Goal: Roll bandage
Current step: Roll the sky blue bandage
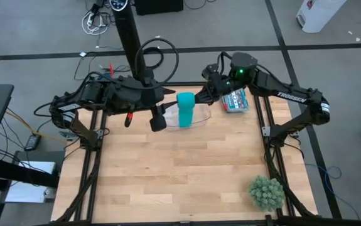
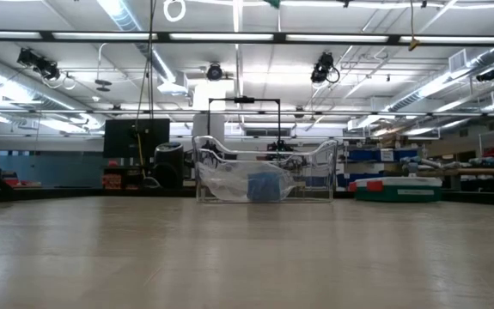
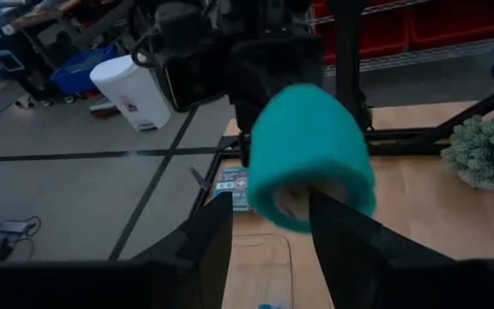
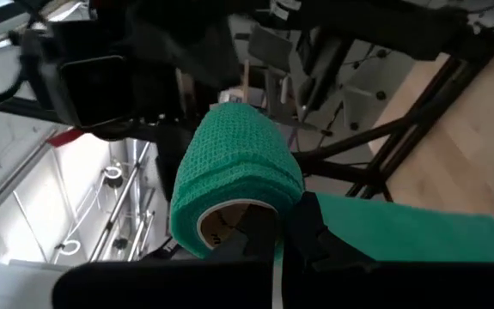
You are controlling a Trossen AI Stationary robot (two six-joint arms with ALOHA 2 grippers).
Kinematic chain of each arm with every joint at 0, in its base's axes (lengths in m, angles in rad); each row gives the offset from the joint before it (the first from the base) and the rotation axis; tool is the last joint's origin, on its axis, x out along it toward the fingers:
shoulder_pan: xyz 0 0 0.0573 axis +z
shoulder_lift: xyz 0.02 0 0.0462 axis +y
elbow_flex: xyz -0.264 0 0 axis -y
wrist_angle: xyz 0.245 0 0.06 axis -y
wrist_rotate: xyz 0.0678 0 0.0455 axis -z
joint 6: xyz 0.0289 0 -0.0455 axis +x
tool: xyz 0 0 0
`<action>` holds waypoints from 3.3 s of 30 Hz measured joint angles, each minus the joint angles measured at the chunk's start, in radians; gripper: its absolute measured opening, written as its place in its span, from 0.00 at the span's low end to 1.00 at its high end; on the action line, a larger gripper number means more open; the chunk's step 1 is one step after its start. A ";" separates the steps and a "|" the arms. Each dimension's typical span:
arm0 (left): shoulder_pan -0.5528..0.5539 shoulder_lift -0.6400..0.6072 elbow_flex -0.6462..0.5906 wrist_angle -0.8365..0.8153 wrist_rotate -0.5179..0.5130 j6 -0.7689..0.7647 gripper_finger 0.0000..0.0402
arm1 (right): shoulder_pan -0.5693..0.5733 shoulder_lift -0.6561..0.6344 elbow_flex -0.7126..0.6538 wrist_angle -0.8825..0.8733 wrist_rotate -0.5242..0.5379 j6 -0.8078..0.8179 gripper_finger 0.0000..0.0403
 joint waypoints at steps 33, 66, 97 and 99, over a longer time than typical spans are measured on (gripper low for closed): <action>0.008 -0.004 0.000 0.027 0.063 -0.338 0.05 | 0.020 -0.056 0.003 0.098 0.026 -0.284 0.24; 0.030 -0.004 0.000 0.156 0.149 -0.694 0.05 | 0.252 -0.097 0.000 -0.160 0.427 -0.875 0.41; 0.040 -0.001 -0.007 0.289 0.348 -0.871 0.05 | 0.239 -0.049 0.000 -0.043 0.585 -1.204 0.00; 0.040 -0.001 -0.017 0.270 0.348 -0.871 0.05 | 0.221 -0.053 0.000 -0.005 0.594 -1.192 0.00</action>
